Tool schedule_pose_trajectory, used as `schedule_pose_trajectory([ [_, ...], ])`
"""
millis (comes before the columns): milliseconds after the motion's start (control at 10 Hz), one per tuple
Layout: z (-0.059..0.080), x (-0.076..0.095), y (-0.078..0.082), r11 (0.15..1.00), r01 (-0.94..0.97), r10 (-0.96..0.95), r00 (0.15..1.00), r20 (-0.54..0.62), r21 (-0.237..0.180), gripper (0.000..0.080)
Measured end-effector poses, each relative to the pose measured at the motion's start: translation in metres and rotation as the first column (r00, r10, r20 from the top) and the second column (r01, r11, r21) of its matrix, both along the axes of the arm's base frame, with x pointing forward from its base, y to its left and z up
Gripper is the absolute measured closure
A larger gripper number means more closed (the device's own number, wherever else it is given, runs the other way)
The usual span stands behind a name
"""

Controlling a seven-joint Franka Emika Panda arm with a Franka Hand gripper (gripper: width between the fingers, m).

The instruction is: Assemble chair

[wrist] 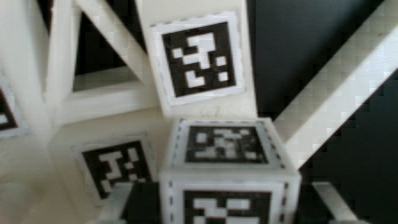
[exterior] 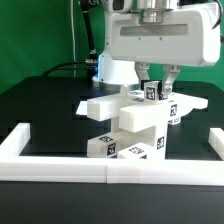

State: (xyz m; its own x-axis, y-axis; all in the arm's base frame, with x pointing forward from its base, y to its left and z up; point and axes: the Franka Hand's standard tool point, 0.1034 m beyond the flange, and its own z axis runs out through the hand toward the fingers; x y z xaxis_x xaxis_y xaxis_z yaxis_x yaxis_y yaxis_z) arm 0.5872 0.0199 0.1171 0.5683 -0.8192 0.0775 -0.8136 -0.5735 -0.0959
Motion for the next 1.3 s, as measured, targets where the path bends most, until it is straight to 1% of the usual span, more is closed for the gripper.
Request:
schedule_pose_trajectory([
  [100,0.0000,-0.0001,0.0009,0.999,0.033,-0.033,0.999,0.000,0.004,0.0510],
  [400,-0.0004,-0.0002,0.0052,0.961,0.272,-0.272,0.962,-0.005,0.050,0.0510],
  [600,-0.0005,-0.0003,0.0053,0.968,0.247,-0.247,0.969,-0.004,0.046,0.0510],
  [700,-0.0010,-0.0005,0.0059,0.973,0.227,-0.227,0.974,-0.004,0.044,0.0418],
  [800,-0.0021,-0.0010,0.0076,0.975,0.216,-0.216,0.976,-0.005,0.041,0.0282],
  [900,-0.0022,-0.0011,0.0083,0.989,0.147,-0.147,0.989,-0.003,0.032,0.0177],
  [1000,-0.0023,-0.0011,0.0082,0.997,0.068,-0.068,0.998,-0.002,0.022,0.0177],
  [1100,-0.0025,-0.0011,0.0085,1.000,-0.026,0.026,1.000,-0.002,0.009,0.0158],
  [1300,-0.0023,-0.0009,0.0093,0.980,-0.200,0.200,0.980,-0.003,-0.012,0.0151],
])
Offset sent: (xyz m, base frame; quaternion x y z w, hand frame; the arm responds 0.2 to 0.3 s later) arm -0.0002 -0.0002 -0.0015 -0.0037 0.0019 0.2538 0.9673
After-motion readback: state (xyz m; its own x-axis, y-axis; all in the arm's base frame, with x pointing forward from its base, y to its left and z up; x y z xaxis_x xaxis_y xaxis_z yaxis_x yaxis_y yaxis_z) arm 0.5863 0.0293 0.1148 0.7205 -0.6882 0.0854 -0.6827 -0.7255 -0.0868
